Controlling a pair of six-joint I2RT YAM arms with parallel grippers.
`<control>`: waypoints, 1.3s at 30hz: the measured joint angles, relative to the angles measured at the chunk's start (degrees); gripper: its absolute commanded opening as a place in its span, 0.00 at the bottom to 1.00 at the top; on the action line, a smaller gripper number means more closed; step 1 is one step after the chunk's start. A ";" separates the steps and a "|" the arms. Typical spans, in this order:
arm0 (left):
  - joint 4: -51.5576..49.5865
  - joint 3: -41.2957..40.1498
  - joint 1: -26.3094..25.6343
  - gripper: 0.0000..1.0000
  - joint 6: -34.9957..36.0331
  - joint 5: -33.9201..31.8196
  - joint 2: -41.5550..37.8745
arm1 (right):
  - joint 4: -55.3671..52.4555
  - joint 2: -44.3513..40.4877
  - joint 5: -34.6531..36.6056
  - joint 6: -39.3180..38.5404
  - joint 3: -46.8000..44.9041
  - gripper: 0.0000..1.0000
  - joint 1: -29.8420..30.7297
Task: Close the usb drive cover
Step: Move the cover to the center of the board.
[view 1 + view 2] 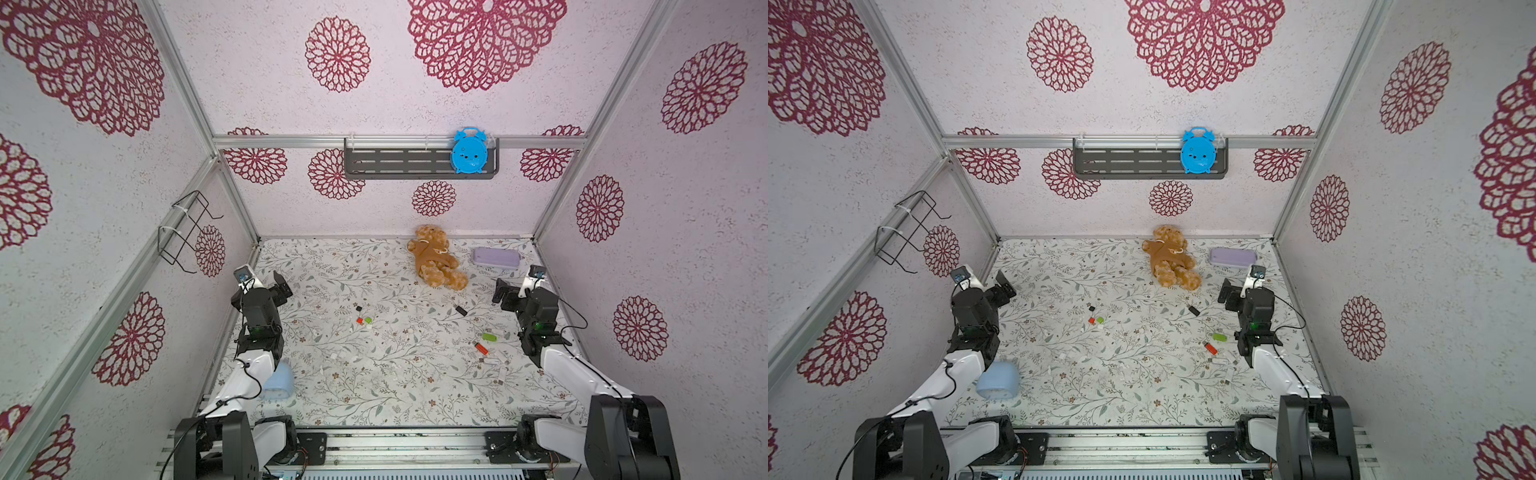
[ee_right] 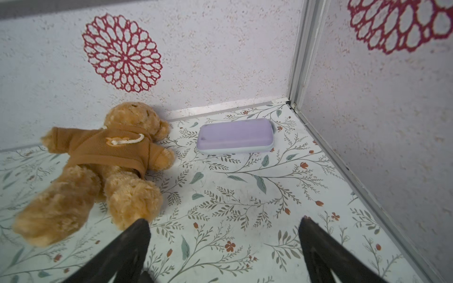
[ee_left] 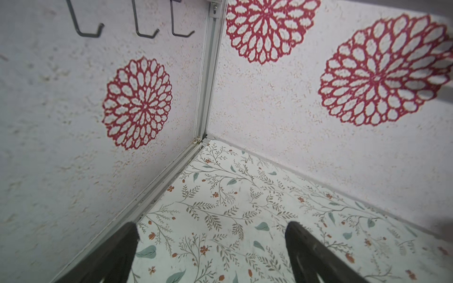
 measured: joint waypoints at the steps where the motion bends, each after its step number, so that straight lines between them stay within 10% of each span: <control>1: -2.99 1.20 0.09 0.97 -1.68 0.17 -1.18 | -3.43 -0.96 -0.26 1.29 1.62 0.99 0.00; 15: -23.28 8.85 0.02 0.97 -11.45 24.98 -0.11 | -31.71 -2.36 -24.04 0.02 13.38 0.81 1.66; 39: -27.30 5.86 -9.35 0.97 -14.64 31.52 2.82 | -52.94 23.12 -14.62 -15.76 37.79 0.64 32.48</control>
